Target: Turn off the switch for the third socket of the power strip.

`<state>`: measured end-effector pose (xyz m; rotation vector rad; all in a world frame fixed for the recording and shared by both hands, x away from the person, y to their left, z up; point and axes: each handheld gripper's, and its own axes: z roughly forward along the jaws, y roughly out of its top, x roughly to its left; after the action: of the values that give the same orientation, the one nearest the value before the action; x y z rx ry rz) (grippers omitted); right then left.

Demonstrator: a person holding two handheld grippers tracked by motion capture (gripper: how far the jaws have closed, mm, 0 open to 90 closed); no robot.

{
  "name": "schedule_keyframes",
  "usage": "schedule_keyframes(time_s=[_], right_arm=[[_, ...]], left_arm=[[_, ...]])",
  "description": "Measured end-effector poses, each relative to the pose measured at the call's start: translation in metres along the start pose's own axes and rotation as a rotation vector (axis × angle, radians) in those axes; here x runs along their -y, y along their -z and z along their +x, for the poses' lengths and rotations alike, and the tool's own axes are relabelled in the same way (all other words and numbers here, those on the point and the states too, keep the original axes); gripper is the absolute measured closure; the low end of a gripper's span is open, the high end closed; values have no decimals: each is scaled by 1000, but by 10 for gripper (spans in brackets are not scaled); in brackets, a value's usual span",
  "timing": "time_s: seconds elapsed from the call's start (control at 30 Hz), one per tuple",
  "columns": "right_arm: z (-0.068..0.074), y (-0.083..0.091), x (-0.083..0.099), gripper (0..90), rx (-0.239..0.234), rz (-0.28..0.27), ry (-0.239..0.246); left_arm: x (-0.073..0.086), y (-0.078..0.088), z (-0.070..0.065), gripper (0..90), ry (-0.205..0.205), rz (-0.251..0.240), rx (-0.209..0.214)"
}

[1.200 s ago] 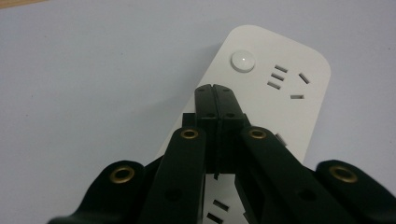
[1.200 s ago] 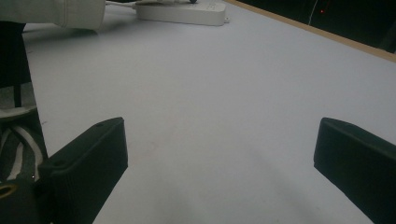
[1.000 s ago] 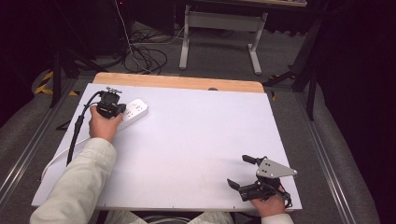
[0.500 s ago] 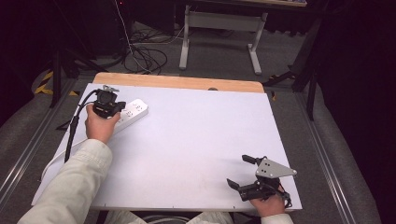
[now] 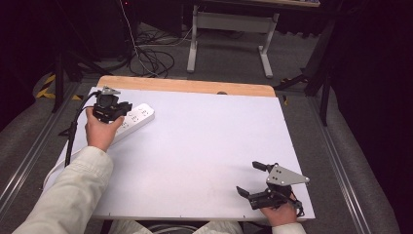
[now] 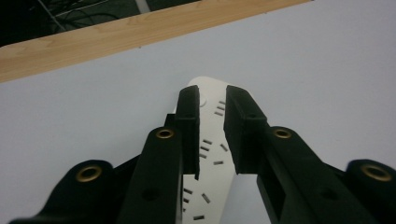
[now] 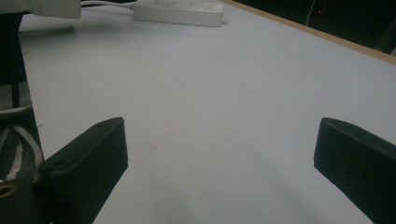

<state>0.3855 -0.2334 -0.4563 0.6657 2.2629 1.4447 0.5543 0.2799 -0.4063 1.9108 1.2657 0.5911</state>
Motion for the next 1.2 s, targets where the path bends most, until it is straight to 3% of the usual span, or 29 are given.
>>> schedule_keyframes(time_s=[0.33,0.6,0.63,0.83,0.93,1.07,1.2], right_arm=[[1,0,-1,32,3,3,5],[1,0,-1,32,3,2,5],[1,0,-1,33,3,1,4],[1,0,-1,32,5,0,-1],[1,1,-1,30,4,-4,-3],[1,2,-1,29,3,-9,-11],[1,1,-2,24,-6,-9,-14]], left_arm=[[-3,36,1,624,11,-61,118],[2,67,-13,539,-89,-82,129],[4,75,-16,516,-94,-97,153],[13,94,-25,452,-117,-132,178],[19,103,-30,433,-116,-103,192],[31,115,-35,419,-113,-120,215],[43,124,-40,409,-150,-141,212]])
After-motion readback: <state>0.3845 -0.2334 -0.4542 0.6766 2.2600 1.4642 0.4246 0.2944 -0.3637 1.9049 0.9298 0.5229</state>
